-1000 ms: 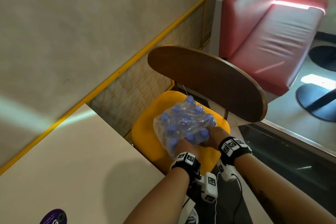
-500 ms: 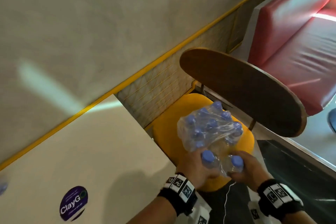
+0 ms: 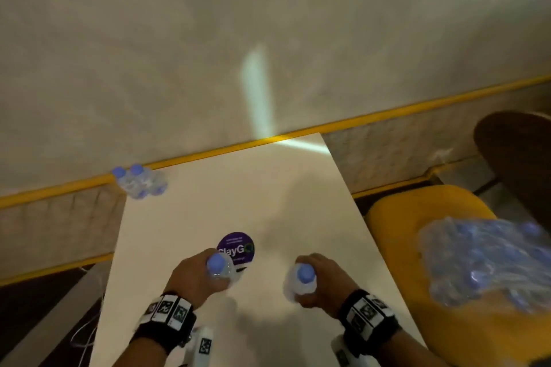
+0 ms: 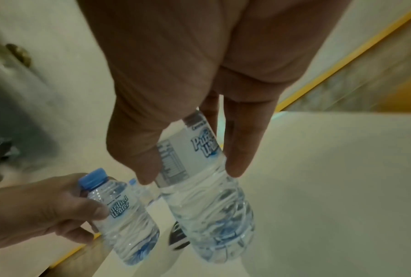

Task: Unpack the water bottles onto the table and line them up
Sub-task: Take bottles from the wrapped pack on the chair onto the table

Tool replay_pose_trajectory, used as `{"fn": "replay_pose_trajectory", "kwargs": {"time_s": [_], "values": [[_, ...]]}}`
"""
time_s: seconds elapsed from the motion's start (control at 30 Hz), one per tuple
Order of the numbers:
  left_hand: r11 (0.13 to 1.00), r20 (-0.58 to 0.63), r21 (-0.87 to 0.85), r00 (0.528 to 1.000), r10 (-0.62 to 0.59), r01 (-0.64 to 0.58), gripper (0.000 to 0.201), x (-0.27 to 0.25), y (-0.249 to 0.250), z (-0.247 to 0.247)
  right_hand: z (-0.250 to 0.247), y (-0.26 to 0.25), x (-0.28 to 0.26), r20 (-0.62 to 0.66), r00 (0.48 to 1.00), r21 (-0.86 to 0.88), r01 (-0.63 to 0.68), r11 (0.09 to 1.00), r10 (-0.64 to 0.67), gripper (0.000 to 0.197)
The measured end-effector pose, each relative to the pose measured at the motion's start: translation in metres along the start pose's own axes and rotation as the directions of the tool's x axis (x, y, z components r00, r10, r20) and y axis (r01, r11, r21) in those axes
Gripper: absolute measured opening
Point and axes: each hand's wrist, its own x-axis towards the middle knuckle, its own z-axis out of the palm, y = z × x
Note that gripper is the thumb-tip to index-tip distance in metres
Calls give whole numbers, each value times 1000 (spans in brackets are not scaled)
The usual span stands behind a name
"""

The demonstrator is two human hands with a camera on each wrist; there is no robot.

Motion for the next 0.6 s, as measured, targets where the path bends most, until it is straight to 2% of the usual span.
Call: {"fn": "replay_pose_trajectory", "kwargs": {"time_s": [0.17,0.3,0.43,0.6], "values": [[981,-67,-67,980,-185,181,45,-26,-118,-32,91,-91,93,147,986,-31,88,996,-83,32],[967,-90,-105,966,-240,231,46,-30,-173,-42,165,-138,141,224,969,-123,131,984,-101,39],[962,-90,-143,964,-249,235,48,-16,-202,-46,210,-171,167,215,971,-160,145,976,-109,49],[956,-7,-121,963,-270,268,51,11,-213,-47,232,-191,186,186,979,-225,126,966,-84,41]]}}
